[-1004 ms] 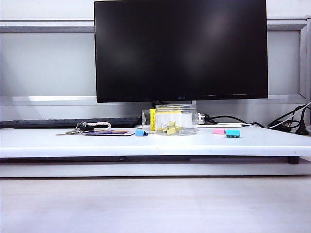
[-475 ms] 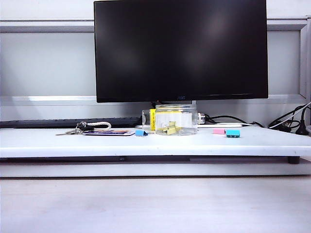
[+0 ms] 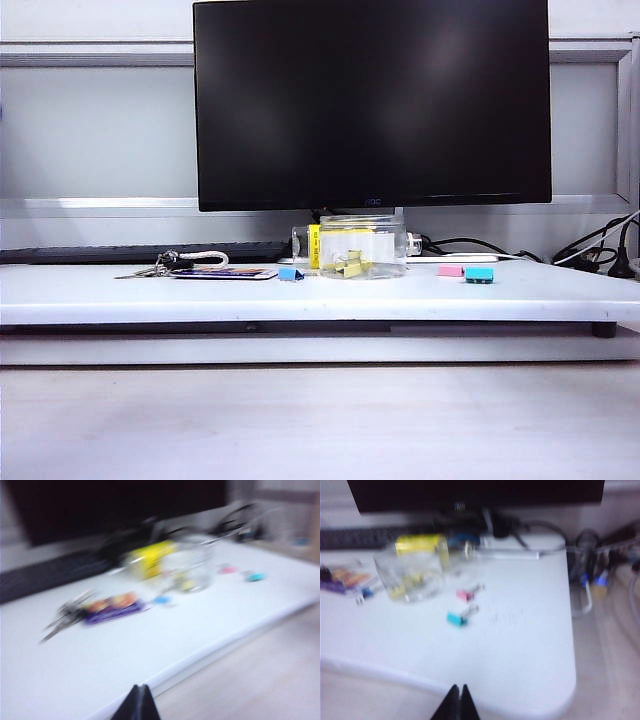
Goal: Pick up the clips with the largest number of clips of the same color on the table and place them in a round transparent plastic box.
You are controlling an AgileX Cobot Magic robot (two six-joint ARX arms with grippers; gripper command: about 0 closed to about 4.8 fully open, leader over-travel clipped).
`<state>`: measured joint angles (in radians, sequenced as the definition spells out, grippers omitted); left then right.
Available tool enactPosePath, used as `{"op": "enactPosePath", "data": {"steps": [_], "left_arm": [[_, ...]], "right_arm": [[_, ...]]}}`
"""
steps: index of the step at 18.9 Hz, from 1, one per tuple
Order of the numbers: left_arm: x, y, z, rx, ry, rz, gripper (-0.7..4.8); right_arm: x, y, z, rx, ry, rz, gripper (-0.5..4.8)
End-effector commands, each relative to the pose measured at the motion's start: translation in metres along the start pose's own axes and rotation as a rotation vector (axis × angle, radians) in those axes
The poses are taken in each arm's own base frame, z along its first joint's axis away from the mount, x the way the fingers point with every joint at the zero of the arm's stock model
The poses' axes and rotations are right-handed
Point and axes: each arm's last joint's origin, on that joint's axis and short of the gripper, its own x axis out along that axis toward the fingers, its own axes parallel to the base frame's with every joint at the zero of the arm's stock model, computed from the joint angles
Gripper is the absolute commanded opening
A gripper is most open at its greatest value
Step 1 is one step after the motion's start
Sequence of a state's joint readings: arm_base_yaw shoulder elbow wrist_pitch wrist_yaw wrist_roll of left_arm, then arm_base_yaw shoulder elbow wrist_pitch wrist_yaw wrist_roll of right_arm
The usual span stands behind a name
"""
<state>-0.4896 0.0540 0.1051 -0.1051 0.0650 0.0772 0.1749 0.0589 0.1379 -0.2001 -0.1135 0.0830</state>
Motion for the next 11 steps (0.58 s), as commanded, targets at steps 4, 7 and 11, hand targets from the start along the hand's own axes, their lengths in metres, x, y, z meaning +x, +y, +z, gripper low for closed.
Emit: {"op": "enactPosePath", "data": {"steps": [4, 7, 11], "left_arm": [[0.004, 0.001, -0.019, -0.007, 0.050, 0.085, -0.05], [0.007, 0.001, -0.031, -0.008, 0.085, 0.082, -0.05], [0.007, 0.000, -0.033, -0.008, 0.097, 0.081, -0.05]], "right_arm": [[0.009, -0.003, -0.030, 0.012, 0.085, 0.014, -0.01], [0.009, -0.002, -0.033, 0.002, 0.095, 0.022, -0.01], [0.009, -0.003, -0.039, 0.001, 0.149, 0.017, -0.01]]}}
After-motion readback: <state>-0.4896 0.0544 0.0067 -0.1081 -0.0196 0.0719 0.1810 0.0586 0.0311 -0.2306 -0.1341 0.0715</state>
